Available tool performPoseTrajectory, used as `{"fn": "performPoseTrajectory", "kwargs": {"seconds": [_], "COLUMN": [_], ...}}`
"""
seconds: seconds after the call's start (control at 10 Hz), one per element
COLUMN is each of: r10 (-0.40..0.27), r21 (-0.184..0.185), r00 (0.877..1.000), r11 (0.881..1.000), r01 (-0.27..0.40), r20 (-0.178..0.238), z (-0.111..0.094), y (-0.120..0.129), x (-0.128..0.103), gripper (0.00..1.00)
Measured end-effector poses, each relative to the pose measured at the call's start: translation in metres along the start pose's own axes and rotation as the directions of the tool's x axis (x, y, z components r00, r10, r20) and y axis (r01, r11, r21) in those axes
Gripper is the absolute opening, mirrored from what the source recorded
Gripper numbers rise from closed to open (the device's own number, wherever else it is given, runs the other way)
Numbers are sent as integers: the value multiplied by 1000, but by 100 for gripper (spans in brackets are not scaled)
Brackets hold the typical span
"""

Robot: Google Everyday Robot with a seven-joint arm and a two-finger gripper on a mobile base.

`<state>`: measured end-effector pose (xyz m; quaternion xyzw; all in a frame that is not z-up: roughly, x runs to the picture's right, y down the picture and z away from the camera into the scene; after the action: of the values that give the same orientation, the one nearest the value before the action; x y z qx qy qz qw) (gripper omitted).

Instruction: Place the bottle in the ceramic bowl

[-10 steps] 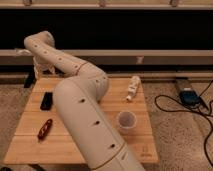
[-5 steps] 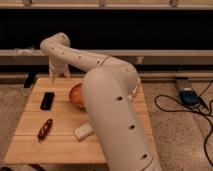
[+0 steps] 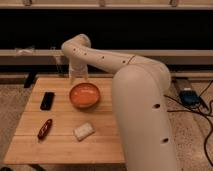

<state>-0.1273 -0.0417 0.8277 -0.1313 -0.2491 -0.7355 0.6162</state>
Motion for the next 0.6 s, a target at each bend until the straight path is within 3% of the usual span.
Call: {"fn": "performPoseTrajectory", "kwargs": {"seconds": [0.2, 0.6], "r10": [59, 181], "r21": [-25, -56], "r00": [998, 982], "r11": [998, 982], "r01": [-59, -178], "r20": [20, 49], "z": [-5, -10], "y": [41, 120], "x": [-9, -26], "gripper": [64, 64]}}
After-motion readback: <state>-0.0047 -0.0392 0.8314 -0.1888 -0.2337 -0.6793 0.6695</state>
